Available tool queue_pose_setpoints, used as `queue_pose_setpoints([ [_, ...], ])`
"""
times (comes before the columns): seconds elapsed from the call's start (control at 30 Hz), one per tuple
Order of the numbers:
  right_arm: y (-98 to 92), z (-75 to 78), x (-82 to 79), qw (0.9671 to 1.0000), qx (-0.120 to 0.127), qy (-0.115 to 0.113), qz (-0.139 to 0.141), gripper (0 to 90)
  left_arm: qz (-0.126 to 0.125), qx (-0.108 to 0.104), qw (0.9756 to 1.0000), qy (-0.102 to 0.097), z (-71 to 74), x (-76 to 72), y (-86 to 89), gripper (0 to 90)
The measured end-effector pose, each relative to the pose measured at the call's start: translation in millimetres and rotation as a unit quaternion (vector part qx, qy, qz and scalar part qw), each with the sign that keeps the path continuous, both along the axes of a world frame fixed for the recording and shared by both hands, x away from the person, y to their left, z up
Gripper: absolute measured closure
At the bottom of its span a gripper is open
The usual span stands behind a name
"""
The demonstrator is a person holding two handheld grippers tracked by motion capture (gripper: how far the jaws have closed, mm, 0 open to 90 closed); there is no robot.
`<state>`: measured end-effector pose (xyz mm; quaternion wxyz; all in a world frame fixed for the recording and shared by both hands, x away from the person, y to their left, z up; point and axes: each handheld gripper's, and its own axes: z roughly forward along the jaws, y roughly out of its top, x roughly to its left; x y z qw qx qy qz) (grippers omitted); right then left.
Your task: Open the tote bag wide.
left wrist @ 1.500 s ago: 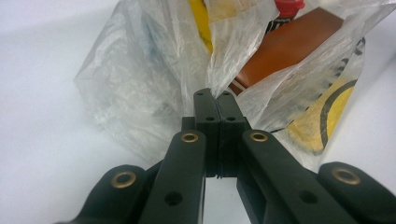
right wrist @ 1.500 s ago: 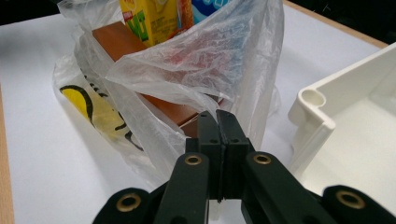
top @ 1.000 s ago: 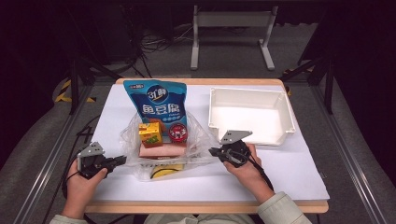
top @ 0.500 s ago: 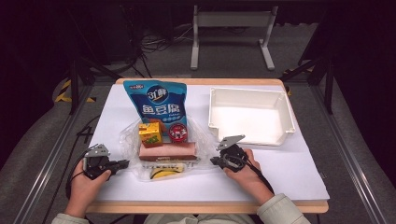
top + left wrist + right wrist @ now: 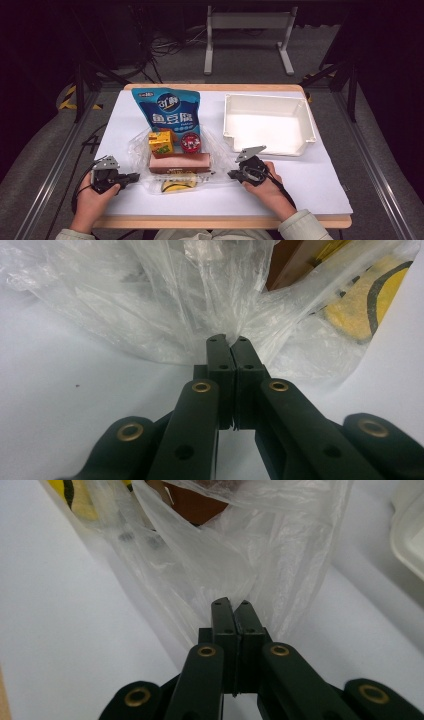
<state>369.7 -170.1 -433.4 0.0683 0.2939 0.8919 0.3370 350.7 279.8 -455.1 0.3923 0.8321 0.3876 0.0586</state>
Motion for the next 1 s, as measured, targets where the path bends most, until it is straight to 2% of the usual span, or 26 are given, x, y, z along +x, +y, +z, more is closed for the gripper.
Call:
queue_pose_setpoints([
  [0.2, 1.6, -1.4, -4.1, 0.9999, -0.01, 0.005, 0.007, 89.4, 0.0, 0.002, 1.0, 0.002, -0.3, 0.4, 0.2, 88.5],
  [0.3, 0.9, -1.3, -3.4, 1.0, -0.007, -0.001, 0.005, 83.7, 0.006, 0.007, 1.0, -0.004, -0.1, 0.1, 0.2, 87.1],
  [0.47, -0.7, 4.5, -2.1, 0.9997, 0.021, -0.008, 0.011, 75.3, 0.006, 0.009, 0.9999, -0.012, -0.5, 0.9, -1.1, 86.6],
  [0.53, -0.5, 11.2, -0.3, 0.999, 0.042, -0.013, 0.008, 64.5, 0.005, 0.01, 0.9999, -0.012, -0.4, 1.0, -1.2, 86.3],
  [0.6, -0.3, 16.9, -0.5, 0.9984, 0.052, -0.019, 0.013, 57.7, 0.005, 0.009, 0.9999, -0.012, -0.3, 0.4, -1.8, 85.9],
  [0.7, -1.1, 29.6, -3.6, 0.9961, 0.079, -0.034, 0.019, 45.1, 0.003, 0.013, 0.9999, -0.011, 0.4, 0.0, -3.2, 84.9],
  [0.77, -1.1, 33.8, -4.5, 0.9951, 0.087, -0.042, 0.021, 43.4, 0.002, 0.014, 0.9998, -0.012, 0.5, 0.0, -3.5, 84.5],
  [0.8, 0.1, 43.4, -7.3, 0.9929, 0.101, -0.059, 0.026, 42.6, 0.001, 0.014, 0.9998, -0.012, 0.6, 0.0, -3.8, 83.7],
  [0.83, 0.1, 43.4, -7.3, 0.9929, 0.101, -0.059, 0.026, 42.6, 0.002, 0.015, 0.9998, -0.013, 0.7, -0.1, -4.1, 83.7],
  [0.9, 3.9, 55.6, -10.7, 0.9901, 0.111, -0.08, 0.031, 42.1, 0.003, 0.015, 0.9998, -0.014, 0.9, -0.3, -4.6, 83.0],
  [1.0, 12.1, 66.3, -11.9, 0.987, 0.12, -0.097, 0.043, 41.3, 0.002, 0.015, 0.9997, -0.017, 1.2, -0.5, -5.0, 82.4],
])
